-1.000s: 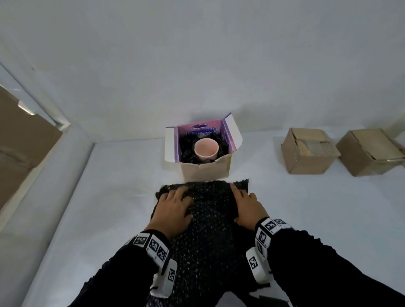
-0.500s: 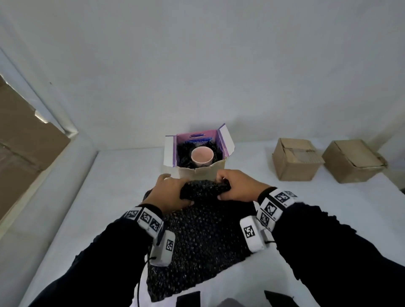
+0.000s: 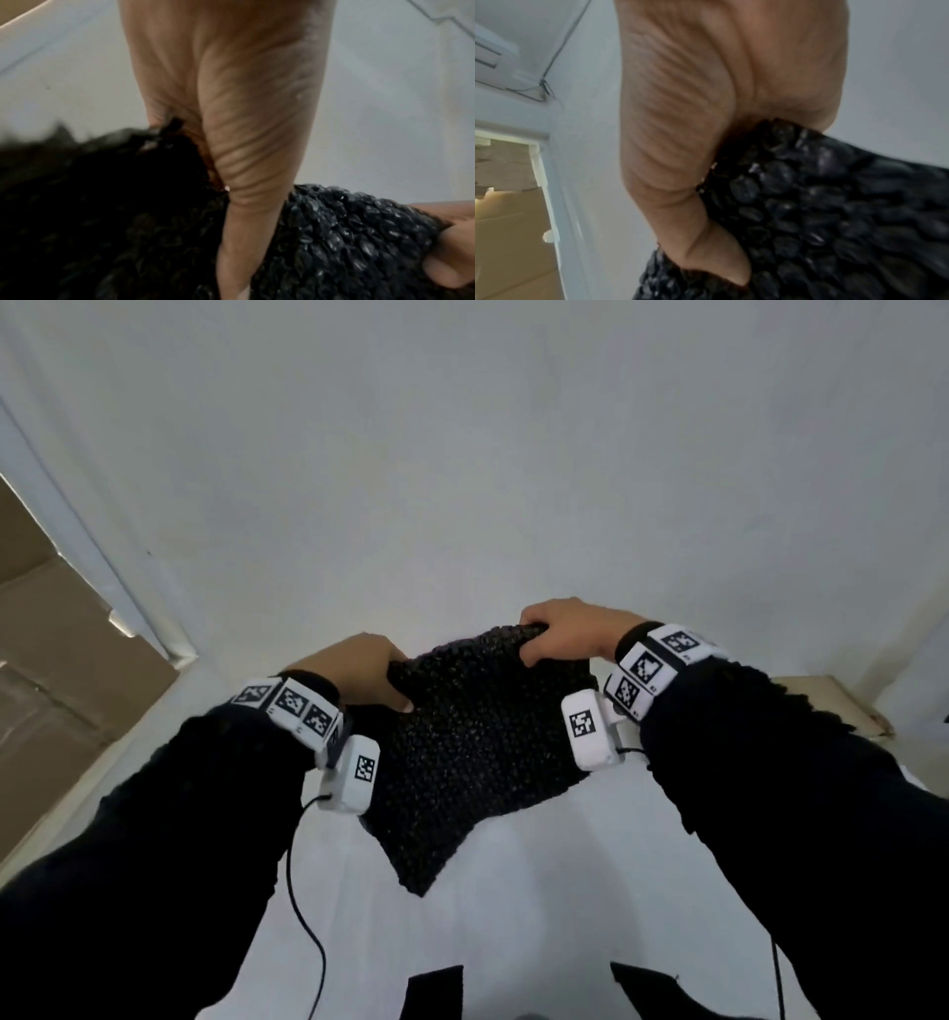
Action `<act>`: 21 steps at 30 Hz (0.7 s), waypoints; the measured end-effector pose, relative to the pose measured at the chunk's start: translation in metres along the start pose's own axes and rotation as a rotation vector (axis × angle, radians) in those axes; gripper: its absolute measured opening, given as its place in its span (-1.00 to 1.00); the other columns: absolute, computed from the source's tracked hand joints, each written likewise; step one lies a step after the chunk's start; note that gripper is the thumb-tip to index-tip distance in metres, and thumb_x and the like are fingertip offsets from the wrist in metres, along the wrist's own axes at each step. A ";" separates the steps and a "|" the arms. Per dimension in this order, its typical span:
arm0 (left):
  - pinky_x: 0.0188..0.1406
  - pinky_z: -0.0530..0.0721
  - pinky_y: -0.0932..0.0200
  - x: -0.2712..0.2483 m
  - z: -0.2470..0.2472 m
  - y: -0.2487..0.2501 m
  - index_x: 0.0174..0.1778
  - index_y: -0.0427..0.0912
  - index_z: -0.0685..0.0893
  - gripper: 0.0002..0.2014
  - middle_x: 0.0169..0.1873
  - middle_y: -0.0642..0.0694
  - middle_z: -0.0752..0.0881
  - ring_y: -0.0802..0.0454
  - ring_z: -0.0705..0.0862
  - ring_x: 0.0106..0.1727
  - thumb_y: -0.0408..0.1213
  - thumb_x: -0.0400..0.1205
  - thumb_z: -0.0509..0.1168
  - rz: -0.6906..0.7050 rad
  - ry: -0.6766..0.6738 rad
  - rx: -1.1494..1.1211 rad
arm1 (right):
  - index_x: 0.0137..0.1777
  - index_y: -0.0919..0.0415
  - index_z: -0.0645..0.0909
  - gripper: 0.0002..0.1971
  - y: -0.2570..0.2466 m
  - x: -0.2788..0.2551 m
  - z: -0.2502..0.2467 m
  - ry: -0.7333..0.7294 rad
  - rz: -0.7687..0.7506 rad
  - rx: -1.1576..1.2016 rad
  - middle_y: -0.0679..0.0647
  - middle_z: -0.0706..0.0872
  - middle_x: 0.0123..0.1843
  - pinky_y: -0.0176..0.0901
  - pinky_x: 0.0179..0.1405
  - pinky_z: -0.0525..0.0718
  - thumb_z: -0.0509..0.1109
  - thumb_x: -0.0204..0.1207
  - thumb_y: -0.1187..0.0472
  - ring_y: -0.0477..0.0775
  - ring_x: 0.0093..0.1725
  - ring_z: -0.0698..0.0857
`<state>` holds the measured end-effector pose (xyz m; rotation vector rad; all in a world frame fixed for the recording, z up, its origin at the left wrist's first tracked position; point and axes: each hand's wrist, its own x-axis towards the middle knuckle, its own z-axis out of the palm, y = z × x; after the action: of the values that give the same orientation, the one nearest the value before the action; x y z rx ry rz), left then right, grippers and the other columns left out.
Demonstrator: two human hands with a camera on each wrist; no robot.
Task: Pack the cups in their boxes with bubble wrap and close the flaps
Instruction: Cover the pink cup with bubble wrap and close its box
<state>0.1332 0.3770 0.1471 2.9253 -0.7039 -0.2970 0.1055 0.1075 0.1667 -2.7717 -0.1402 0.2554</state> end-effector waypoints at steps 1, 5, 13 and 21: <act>-0.16 0.60 0.09 0.003 -0.010 -0.004 -0.14 -0.02 0.72 -0.71 -0.28 0.03 0.72 -0.01 0.68 -0.14 0.05 0.39 0.56 -0.027 0.040 0.031 | -0.01 -0.08 0.50 -0.76 -0.003 0.004 -0.008 0.003 -0.002 -0.026 -0.02 0.58 0.04 0.15 0.31 0.47 0.45 0.40 -0.04 0.15 0.20 0.51; -0.11 0.62 -0.03 0.018 -0.045 -0.010 -0.07 -0.02 0.53 -0.69 -0.18 -0.05 0.63 -0.10 0.56 -0.16 0.10 0.52 0.42 -0.124 0.261 0.166 | -0.07 0.09 0.47 -0.88 -0.010 0.026 -0.023 0.390 -0.076 -0.095 0.09 0.62 -0.08 0.02 -0.07 0.54 0.35 0.51 0.11 0.25 0.03 0.59; -0.33 0.46 0.03 0.042 -0.055 -0.003 0.18 -0.15 0.56 -0.62 -0.01 -0.17 0.69 -0.25 0.62 -0.12 -0.47 0.44 0.28 0.036 0.909 -0.042 | 0.10 0.29 0.48 -0.68 -0.013 0.054 -0.024 0.993 -0.233 0.057 0.21 0.50 0.13 -0.11 -0.44 0.38 0.32 0.34 0.48 0.19 -0.29 0.49; -0.17 0.48 -0.05 0.067 0.028 -0.025 0.07 -0.16 0.68 -0.63 -0.03 -0.09 0.70 -0.20 0.53 -0.04 -0.47 0.34 0.32 0.190 1.034 0.087 | -0.06 0.17 0.55 -0.58 0.021 0.071 0.036 1.043 -0.289 -0.159 0.11 0.57 0.01 -0.08 -0.10 0.25 0.34 0.05 0.48 0.19 0.03 0.43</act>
<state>0.1971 0.3665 0.1049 2.5051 -0.7635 1.1786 0.1696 0.1090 0.1143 -2.6021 -0.2825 -1.2803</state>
